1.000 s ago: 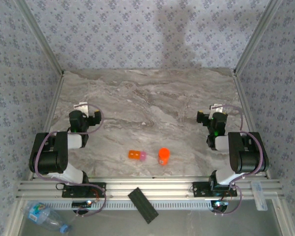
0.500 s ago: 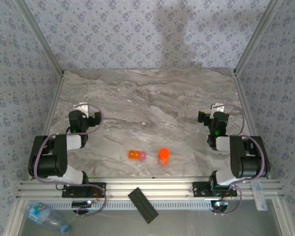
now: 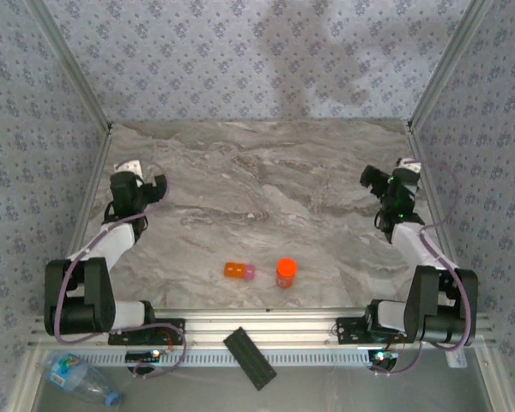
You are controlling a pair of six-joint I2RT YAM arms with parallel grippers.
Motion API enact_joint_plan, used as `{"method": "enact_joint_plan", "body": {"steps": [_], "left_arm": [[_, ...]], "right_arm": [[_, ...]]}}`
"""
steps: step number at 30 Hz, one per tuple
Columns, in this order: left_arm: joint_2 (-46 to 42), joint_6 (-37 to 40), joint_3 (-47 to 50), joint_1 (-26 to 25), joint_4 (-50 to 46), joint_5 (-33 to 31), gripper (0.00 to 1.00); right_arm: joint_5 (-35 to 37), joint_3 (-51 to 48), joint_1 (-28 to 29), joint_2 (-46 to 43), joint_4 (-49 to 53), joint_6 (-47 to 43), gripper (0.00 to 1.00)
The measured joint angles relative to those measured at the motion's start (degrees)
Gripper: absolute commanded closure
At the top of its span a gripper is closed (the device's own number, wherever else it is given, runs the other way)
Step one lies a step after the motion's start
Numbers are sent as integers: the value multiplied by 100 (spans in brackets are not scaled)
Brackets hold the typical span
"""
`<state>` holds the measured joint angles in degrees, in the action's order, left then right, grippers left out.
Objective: Sort the pills into containers
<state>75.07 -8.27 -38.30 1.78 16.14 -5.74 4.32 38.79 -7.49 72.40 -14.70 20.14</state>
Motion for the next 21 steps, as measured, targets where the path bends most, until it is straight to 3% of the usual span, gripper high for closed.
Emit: {"method": "enact_joint_plan", "body": {"steps": [4,9,12,21], "left_arm": [[-264,-640,-800,0,-1139,-168,0],[-461,-1410,-1445,-94,-2275,-131,1],[-540,-1670,-1464,-409,-2719,-111,0],[-544,-2142,-1244,-1331,-3182,-98,0]], "right_arm": [[-619,619,-210,2,861,468,0],[-1248,1104,468,-48,1626,514,0],[-1318,1333,1285,-90,2184,420,2],[-684,1937,4542,66,3486,-17,4]]}}
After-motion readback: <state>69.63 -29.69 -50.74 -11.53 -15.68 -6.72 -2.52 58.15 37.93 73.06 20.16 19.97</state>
